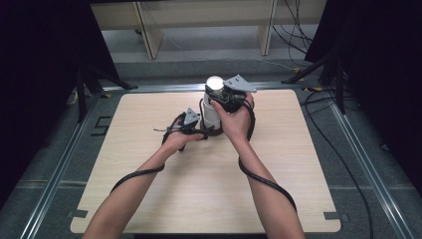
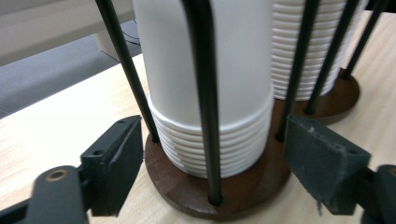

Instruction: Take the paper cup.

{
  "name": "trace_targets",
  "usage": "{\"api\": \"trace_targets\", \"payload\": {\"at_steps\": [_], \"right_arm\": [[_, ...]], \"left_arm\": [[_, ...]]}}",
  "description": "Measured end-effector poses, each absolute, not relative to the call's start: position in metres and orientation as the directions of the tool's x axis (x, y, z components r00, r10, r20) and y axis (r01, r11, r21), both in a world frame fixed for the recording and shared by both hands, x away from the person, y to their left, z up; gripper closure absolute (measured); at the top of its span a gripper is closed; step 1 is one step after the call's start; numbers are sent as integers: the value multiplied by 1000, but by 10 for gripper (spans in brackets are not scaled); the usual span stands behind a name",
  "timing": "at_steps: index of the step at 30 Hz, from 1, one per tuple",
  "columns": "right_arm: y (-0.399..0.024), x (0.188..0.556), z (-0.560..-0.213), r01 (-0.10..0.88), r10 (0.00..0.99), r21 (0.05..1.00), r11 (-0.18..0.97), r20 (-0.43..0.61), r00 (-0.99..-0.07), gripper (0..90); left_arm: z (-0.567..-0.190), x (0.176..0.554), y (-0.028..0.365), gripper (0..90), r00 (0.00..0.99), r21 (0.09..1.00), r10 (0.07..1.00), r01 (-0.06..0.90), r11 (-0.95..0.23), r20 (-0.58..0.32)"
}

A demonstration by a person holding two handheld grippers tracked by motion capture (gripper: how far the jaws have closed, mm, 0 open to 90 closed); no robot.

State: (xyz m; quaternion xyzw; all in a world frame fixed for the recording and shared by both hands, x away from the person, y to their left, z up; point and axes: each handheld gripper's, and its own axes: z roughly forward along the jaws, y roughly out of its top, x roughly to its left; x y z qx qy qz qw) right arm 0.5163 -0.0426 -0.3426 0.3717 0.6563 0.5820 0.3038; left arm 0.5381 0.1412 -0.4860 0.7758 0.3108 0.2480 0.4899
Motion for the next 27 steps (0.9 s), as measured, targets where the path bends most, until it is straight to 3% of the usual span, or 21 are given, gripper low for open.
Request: {"api": "trace_targets", "payload": {"at_steps": [1,2,5,7,17,27], "right_arm": [[-44,517,-343,106,840,993,59,8,-543,353],[-44,514,-343,145,836,989,34,52,-547,354],[-48,514,-343,133,840,990,41,38,-542,354],[-48,511,-344,165,829,986,7,87,-552,354],[-59,498,-341,200,799,978,-64,171,-577,355],[-68,483,-352,266,777,957,-115,254,-576,355]], "left_arm": [[-484,535,142,161,684,918,725,236,-320,77],[-483,533,143,148,683,919,727,236,-316,75],[-478,525,147,141,688,919,719,217,-330,95],[-474,520,150,135,692,920,713,202,-337,110],[-456,485,162,49,718,945,695,191,-265,50],[-455,458,171,10,713,954,699,165,-250,60]]}}
